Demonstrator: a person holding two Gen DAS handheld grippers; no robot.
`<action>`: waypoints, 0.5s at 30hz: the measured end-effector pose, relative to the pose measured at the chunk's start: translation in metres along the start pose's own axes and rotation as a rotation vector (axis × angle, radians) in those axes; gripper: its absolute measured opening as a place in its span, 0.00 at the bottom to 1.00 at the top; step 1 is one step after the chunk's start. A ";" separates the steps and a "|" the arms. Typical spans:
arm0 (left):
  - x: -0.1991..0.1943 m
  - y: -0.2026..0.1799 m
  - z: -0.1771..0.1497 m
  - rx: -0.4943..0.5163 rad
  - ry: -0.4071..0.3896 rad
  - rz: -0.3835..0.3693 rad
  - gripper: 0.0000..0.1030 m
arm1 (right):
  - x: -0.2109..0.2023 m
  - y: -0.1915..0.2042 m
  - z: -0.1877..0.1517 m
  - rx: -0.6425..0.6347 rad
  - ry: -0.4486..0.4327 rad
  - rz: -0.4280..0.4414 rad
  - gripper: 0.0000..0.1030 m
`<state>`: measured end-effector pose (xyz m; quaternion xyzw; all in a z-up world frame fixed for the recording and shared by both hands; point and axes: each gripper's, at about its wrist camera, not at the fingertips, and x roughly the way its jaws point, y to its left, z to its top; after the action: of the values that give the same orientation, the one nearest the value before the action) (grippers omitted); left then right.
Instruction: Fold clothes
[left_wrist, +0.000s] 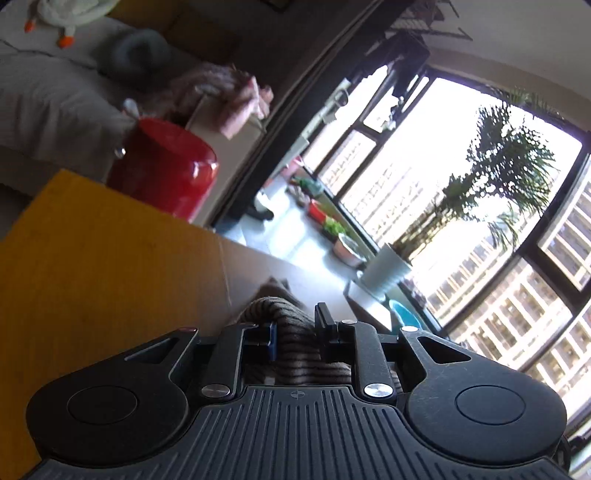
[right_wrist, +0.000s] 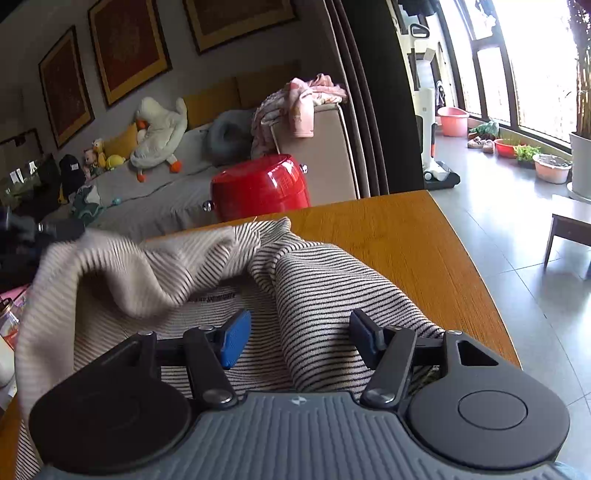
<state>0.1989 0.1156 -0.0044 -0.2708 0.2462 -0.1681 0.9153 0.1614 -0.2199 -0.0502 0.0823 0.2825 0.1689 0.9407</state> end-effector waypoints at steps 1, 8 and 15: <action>-0.004 0.009 0.009 -0.025 -0.025 0.022 0.21 | 0.000 0.001 0.000 -0.008 0.008 -0.001 0.61; 0.007 0.060 0.015 -0.143 0.018 0.115 0.19 | 0.003 0.005 -0.002 -0.029 0.036 -0.017 0.62; 0.003 0.143 -0.006 -0.451 0.129 0.061 0.21 | 0.012 0.004 0.001 -0.035 0.062 -0.108 0.62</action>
<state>0.2225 0.2254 -0.0925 -0.4496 0.3433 -0.0982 0.8188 0.1700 -0.2118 -0.0546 0.0453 0.3124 0.1251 0.9406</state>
